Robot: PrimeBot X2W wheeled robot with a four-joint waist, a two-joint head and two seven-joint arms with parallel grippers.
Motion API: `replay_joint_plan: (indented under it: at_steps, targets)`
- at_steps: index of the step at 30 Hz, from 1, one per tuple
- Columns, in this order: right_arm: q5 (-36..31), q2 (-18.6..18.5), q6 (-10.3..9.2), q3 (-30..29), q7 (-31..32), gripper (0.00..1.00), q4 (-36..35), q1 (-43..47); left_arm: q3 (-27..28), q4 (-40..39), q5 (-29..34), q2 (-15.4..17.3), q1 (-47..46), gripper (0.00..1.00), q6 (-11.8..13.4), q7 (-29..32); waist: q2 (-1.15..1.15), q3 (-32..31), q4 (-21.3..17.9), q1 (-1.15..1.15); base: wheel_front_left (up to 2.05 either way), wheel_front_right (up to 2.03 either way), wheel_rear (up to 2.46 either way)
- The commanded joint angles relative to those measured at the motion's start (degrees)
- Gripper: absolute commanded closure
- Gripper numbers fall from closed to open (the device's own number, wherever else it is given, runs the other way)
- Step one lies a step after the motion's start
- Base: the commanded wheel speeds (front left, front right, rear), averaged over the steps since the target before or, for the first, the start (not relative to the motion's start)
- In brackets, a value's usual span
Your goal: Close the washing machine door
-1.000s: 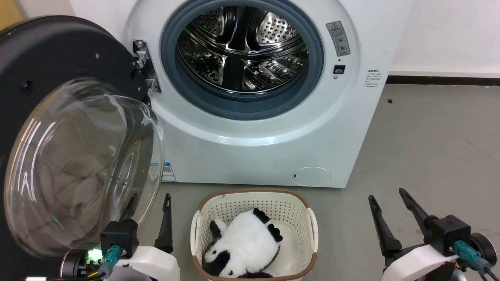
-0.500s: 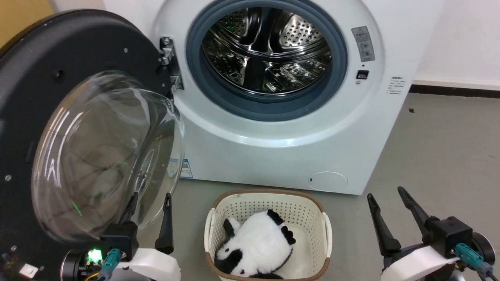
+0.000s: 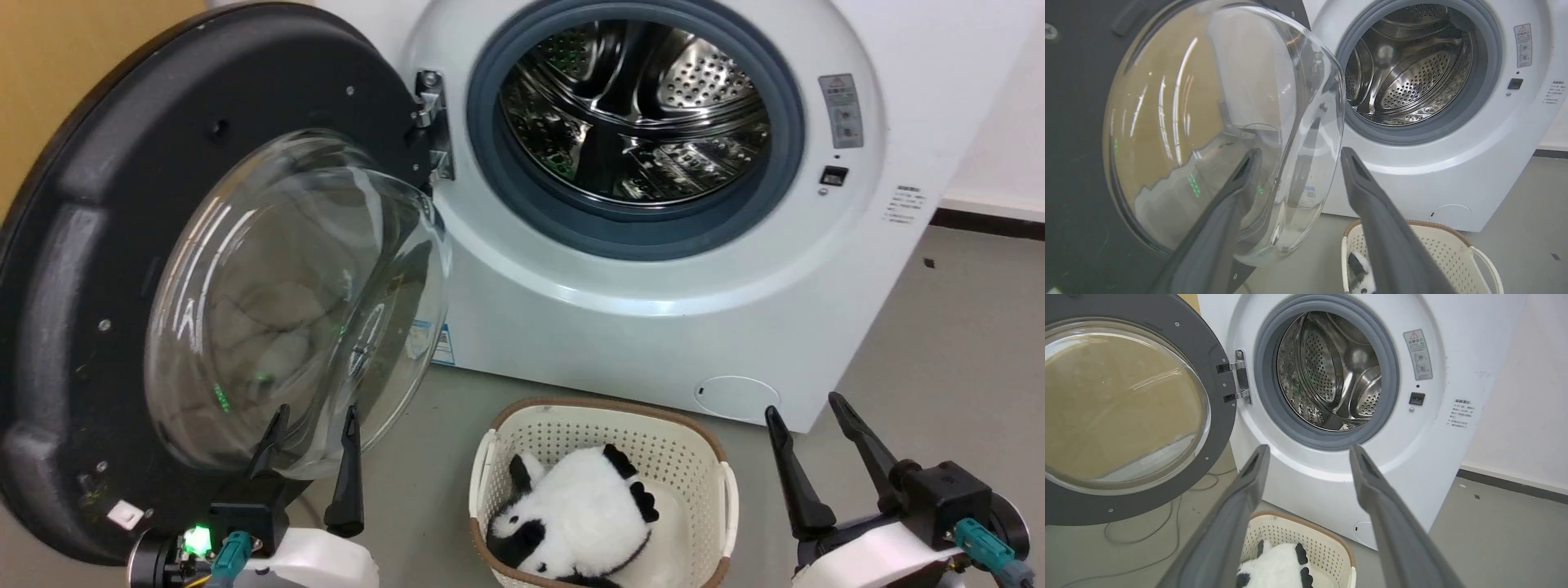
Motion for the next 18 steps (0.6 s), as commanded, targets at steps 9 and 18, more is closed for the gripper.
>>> replay_joint_plan:
  at_steps: [9,18]
  targets:
    - [0.75,0.05,0.02,2.12,-1.59,0.00,0.26,-0.68,0.56,-1.75,-0.59,0.03,1.44,0.00,1.01,-1.57,0.00,0.55,3.27,0.00,0.00,0.00,0.00]
    - [1.70,-0.06,0.02,4.13,-2.66,0.00,1.16,-2.28,1.15,-3.29,-0.97,0.03,2.58,0.00,1.79,-2.65,0.00,1.07,5.71,0.00,0.00,0.00,0.00]
